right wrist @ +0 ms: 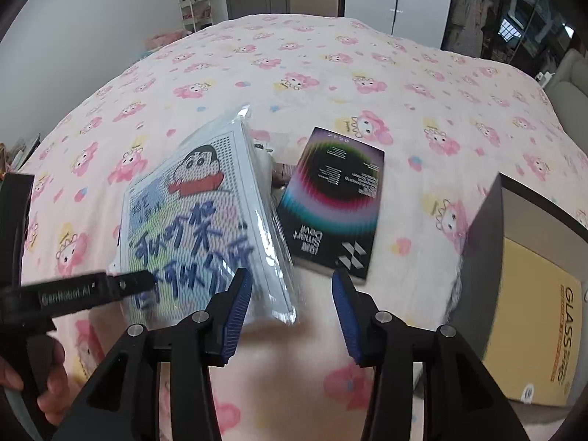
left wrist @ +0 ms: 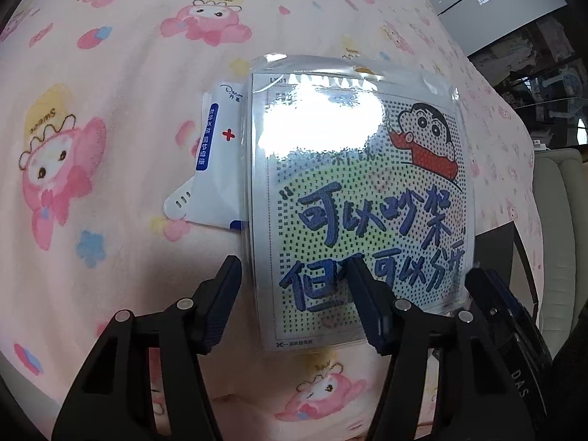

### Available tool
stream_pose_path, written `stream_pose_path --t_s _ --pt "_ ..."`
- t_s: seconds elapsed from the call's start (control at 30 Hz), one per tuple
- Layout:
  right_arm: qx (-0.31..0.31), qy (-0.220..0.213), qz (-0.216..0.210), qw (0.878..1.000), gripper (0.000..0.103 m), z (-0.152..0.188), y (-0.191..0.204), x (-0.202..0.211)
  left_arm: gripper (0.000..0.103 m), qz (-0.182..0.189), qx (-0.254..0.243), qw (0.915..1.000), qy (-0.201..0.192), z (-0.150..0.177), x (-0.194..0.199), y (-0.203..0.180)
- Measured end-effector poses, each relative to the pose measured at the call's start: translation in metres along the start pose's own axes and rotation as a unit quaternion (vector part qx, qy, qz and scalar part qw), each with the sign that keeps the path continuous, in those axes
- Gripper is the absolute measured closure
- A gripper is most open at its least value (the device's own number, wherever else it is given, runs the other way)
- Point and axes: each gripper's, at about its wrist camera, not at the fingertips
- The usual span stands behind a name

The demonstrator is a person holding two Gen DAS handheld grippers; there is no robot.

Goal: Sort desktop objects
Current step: 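Lift the bagged kit with the left gripper and pull it free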

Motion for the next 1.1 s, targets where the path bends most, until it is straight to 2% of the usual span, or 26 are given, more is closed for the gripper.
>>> stream_pose_path --t_s 0.1,0.23,0.43,0.67,0.8,0.93,1.1 --pt "0.006 0.008 -0.01 1.0 0.058 -0.015 -0.001 -0.011 0.04 0.0 -0.003 1.0 0.001 0.0 -0.002 0.0" --pt "0.009 0.021 -0.043 0.999 0.058 -0.005 0.003 -0.021 0.039 0.0 -0.004 1.0 0.004 0.002 -0.004 0.0" --pt "0.016 0.019 -0.032 0.999 0.065 0.029 0.006 -0.007 0.037 -0.01 -0.029 0.9995 -0.002 0.01 -0.002 -0.014" --pt "0.018 0.056 -0.036 0.998 0.066 0.085 -0.002 0.007 0.036 0.009 -0.056 0.9979 0.032 0.021 -0.012 -0.041" --pt "0.0 0.063 -0.041 0.997 0.065 0.108 -0.011 0.018 0.034 0.016 -0.073 0.9962 0.046 0.043 -0.012 -0.054" --pt "0.005 0.072 -0.028 0.997 0.064 0.124 -0.021 0.023 0.03 0.033 -0.09 0.9926 0.075 0.041 -0.023 -0.068" --pt "-0.041 0.07 -0.031 0.996 0.064 0.121 -0.05 0.009 0.031 -0.009 -0.101 0.9922 0.073 0.049 -0.026 -0.067"
Point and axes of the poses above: each gripper's, at about its wrist camera, not at the fingertips, and x roughly against the way its jaws point, y to its left, z to its underside, and after that the axes turned 14 degrees about y, right-handed
